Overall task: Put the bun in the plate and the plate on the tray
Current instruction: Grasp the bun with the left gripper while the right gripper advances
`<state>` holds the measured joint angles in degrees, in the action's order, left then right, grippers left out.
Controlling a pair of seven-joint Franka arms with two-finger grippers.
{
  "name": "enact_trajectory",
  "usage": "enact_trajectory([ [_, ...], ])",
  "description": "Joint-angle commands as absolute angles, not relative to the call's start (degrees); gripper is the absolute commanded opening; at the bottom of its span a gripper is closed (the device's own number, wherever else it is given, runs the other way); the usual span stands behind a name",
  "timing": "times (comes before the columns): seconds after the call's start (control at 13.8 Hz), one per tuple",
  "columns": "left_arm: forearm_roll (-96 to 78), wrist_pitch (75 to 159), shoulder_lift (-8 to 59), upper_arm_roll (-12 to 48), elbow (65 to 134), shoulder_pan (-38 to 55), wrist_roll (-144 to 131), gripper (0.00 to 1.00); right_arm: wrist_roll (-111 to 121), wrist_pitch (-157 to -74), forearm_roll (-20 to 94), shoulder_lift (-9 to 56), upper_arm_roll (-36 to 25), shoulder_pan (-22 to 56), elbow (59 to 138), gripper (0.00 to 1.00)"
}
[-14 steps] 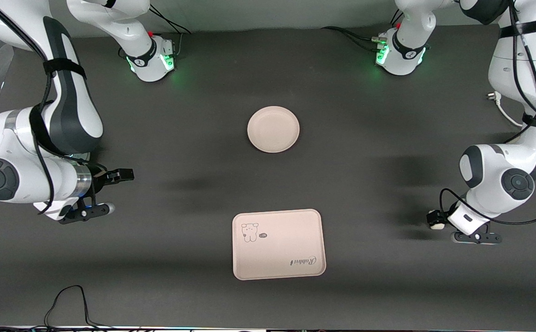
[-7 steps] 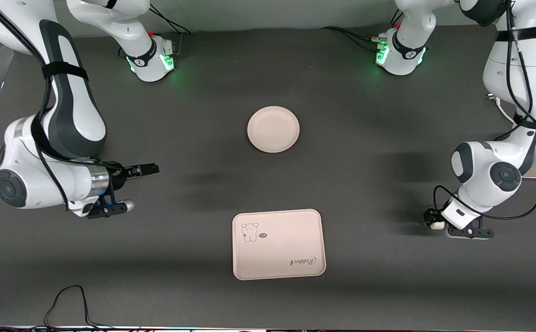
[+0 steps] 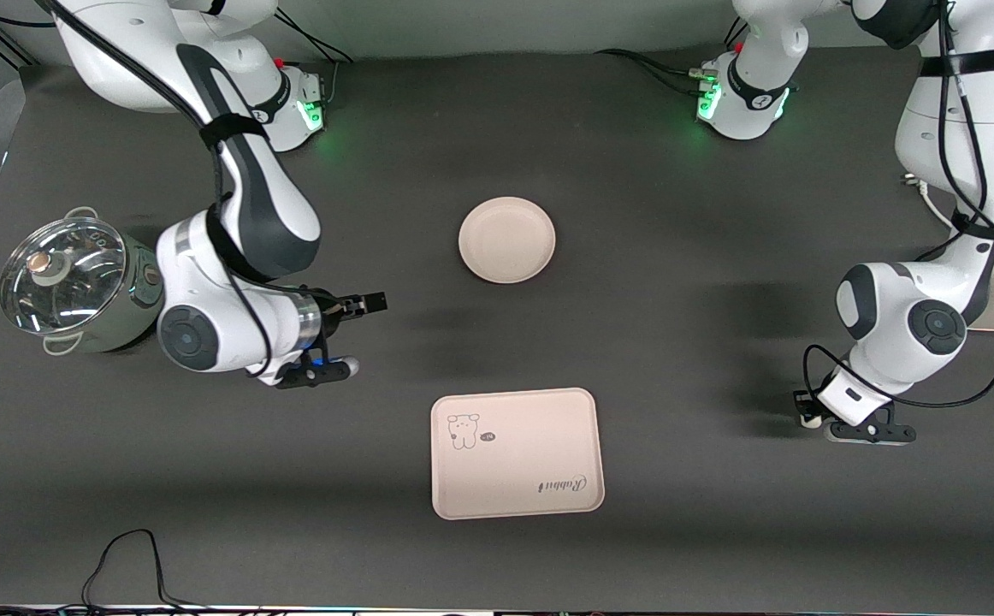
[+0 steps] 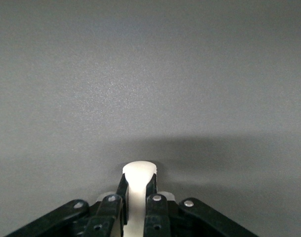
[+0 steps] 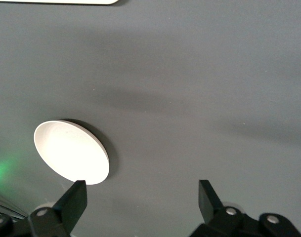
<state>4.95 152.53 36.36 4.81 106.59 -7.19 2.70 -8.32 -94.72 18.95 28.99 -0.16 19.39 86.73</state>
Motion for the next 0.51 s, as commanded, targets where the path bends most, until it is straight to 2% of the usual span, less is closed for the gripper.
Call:
enact_trajectory([
  [0.0,5.4,144.1,30.2,4.8,107.0,-5.5,-2.1,0.16,-8.0,-94.6,19.5,28.9,-1.0,18.0,86.1,1.00],
  [0.22,5.1,130.6,22.6,4.9,104.9,0.2,-14.5,0.17,-8.0,-92.0,19.9,29.9,-1.1,15.6,86.5,1.00],
  [0.44,4.3,113.3,19.2,5.5,98.5,6.8,-25.2,0.17,-8.0,-89.7,25.1,30.5,-1.1,13.2,87.7,1.00],
])
